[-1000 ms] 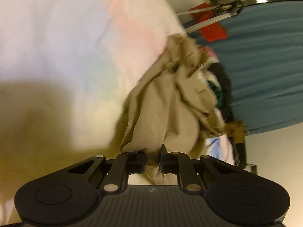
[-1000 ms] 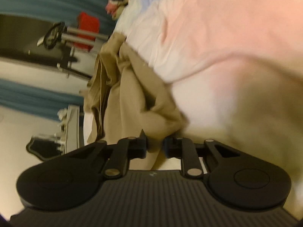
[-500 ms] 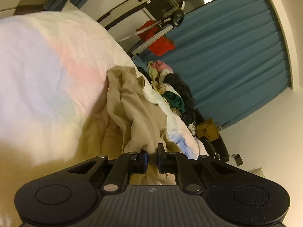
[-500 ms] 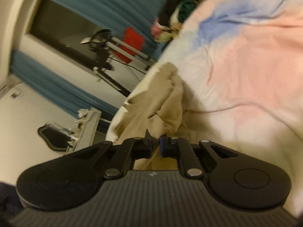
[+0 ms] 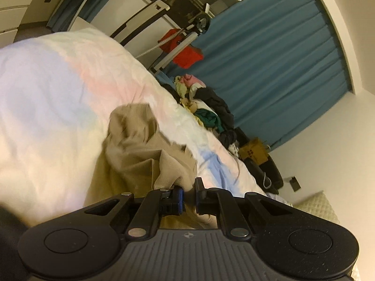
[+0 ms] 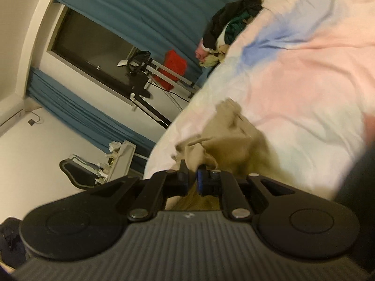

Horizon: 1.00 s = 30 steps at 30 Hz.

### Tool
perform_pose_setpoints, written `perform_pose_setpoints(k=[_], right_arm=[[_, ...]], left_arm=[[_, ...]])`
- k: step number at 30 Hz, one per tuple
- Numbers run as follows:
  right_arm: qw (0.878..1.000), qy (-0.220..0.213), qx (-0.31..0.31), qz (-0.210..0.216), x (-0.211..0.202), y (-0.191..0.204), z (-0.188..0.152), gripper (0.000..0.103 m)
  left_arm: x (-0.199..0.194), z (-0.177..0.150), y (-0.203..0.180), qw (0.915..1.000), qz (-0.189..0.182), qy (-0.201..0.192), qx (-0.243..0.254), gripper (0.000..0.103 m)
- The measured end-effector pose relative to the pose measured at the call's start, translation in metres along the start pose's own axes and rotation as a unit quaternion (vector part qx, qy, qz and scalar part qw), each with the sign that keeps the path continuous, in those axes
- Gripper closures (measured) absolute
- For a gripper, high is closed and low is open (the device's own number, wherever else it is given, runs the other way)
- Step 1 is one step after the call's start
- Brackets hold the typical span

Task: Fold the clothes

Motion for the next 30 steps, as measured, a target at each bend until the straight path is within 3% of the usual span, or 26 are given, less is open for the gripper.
perform_pose_setpoints(k=[6, 9, 13, 20, 28, 29, 30], right_arm=[[0.999, 0.029, 0.013, -0.033, 0.105, 0.009, 0.064, 0.092], [0.998, 0.041, 0.0, -0.057, 0.157, 0.003, 0.075, 0.092], [0.997, 0.054, -0.012, -0.061, 0.203, -0.018, 0.072, 0.092], [0.996, 0.08, 0.017, -0.045, 0.247, -0.058, 0.06, 0.091], [0.995, 0.092, 0.013, -0.04, 0.266, -0.066, 0.057, 0.088], [0.995, 0.093, 0.007, -0.037, 0.266, -0.065, 0.057, 0.087], [0.995, 0.094, -0.001, -0.033, 0.265, -0.063, 0.057, 0.076]], left_arm=[[0.09, 0.072, -0.025, 0.9989, 0.046, -0.006, -0.009, 0.093], [0.145, 0.099, -0.023, 0.9972, 0.074, -0.011, 0.005, 0.092], [0.194, 0.118, -0.001, 0.9966, 0.082, 0.0, 0.009, 0.092], [0.236, 0.132, 0.026, 0.9982, 0.059, 0.004, 0.01, 0.092], [0.256, 0.135, 0.032, 0.9973, 0.061, -0.003, 0.041, 0.09], [0.256, 0.134, 0.031, 0.9968, 0.063, -0.003, 0.049, 0.088], [0.255, 0.131, 0.028, 0.996, 0.065, -0.001, 0.061, 0.084]])
Point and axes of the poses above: each gripper's, at about its wrist camera, not at the fingertips, and x roughly the way its jaws point, y to its left, z to its top, the point moved 8 cm from there along x, roughly the way its jaws point, and after that the axes turned 15 degrees about -x, right-handed, at the moved point
